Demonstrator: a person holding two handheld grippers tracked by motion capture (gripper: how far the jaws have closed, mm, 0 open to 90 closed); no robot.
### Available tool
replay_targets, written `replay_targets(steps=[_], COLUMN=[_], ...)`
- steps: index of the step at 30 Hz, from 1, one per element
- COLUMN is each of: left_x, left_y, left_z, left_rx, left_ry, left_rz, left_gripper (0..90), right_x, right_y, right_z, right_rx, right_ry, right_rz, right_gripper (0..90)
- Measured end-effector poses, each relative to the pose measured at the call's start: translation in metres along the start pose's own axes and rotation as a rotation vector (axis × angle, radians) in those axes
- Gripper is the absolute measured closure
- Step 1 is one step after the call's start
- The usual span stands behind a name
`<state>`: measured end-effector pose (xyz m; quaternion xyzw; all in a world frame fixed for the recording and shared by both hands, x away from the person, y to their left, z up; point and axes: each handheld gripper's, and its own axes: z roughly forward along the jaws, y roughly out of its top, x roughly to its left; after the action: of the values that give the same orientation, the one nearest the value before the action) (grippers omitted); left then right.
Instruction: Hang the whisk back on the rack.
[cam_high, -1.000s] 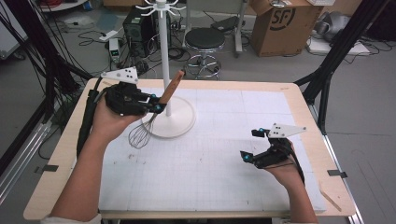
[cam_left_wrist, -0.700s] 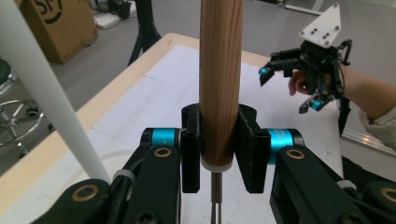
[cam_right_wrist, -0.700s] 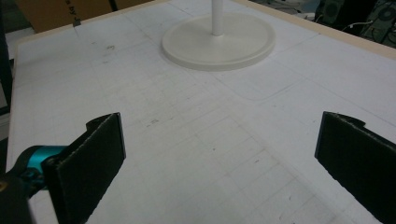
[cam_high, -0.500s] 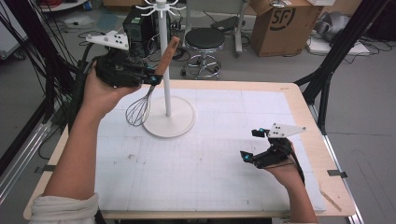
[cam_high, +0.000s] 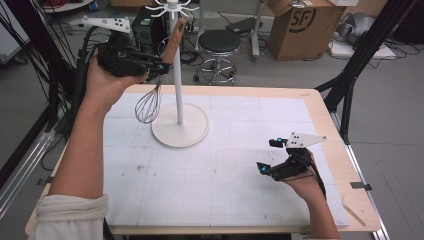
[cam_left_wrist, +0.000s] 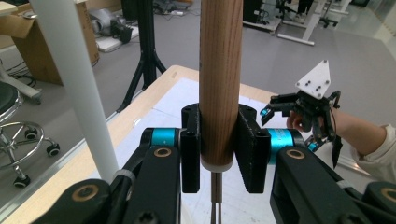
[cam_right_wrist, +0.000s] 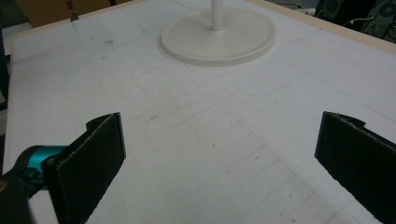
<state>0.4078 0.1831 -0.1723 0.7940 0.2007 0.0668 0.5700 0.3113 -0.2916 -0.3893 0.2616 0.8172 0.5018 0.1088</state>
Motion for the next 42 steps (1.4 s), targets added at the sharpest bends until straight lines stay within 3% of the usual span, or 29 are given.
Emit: replay_targets(steps=[10,27,30,31,34,42], left_x=[0.012,0.025,0.027,0.027,0.025,0.02], left_y=[-0.001,-0.004,-0.005,-0.006,-0.008,-0.021], left_z=[-0.002,0.018,0.022,0.024,0.028,0.032], left_rx=[-0.019,0.0,0.007,0.022,0.07,0.111], left_ry=[0.023,0.049,0.039,0.036,0.075,0.081], left_rz=[-0.026,-0.062,-0.081,-0.076,-0.075,-0.062], left_gripper=[73.4,73.1,71.7,70.3,54.5,41.1], right_x=[0.0,-0.002,-0.002,-0.002,-0.002,-0.003], right_y=[0.0,-0.002,-0.002,-0.002,-0.002,-0.002], right_z=[0.001,-0.002,-0.002,-0.003,-0.003,-0.006], right_rx=[0.003,0.001,0.0,0.0,-0.001,-0.015], right_ry=[-0.002,-0.004,-0.004,-0.004,0.0,-0.008], right_rz=[-0.004,0.008,0.011,0.011,0.009,0.006], right_gripper=[0.7,0.7,0.7,0.8,0.7,0.7])
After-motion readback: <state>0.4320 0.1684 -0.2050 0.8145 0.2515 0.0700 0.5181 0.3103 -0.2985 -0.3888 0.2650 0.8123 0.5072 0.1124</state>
